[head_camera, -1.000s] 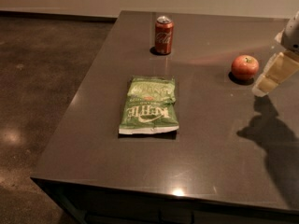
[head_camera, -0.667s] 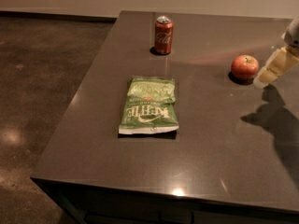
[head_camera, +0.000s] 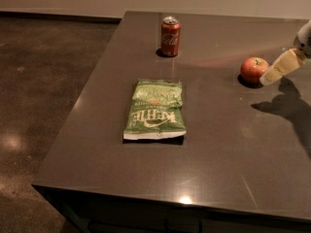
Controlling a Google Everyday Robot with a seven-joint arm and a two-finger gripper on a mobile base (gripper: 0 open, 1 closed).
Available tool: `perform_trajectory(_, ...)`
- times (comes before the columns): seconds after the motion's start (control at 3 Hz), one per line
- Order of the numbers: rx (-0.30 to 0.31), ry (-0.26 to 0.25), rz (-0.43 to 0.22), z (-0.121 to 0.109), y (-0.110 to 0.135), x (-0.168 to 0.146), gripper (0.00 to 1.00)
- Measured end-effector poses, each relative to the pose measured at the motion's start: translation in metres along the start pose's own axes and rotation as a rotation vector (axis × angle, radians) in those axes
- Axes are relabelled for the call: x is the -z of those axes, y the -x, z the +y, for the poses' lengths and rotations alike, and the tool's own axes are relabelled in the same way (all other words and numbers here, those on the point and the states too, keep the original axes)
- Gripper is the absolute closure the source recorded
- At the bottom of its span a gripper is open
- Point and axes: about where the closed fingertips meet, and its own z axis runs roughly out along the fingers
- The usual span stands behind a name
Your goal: Move apple near coke can
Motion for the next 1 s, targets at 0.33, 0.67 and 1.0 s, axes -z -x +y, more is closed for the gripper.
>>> perform_trajectory(0.33,-0.044,0.024,-0.038,-0.005,0.005,-0.021,0.0)
perform_trajectory(0.67,-0.063,0.052,-0.07,-0.003,0.015,-0.04,0.0)
perform_trajectory(1.0,-0.069,0.079,-0.093,0.001,0.025,-0.056,0.0)
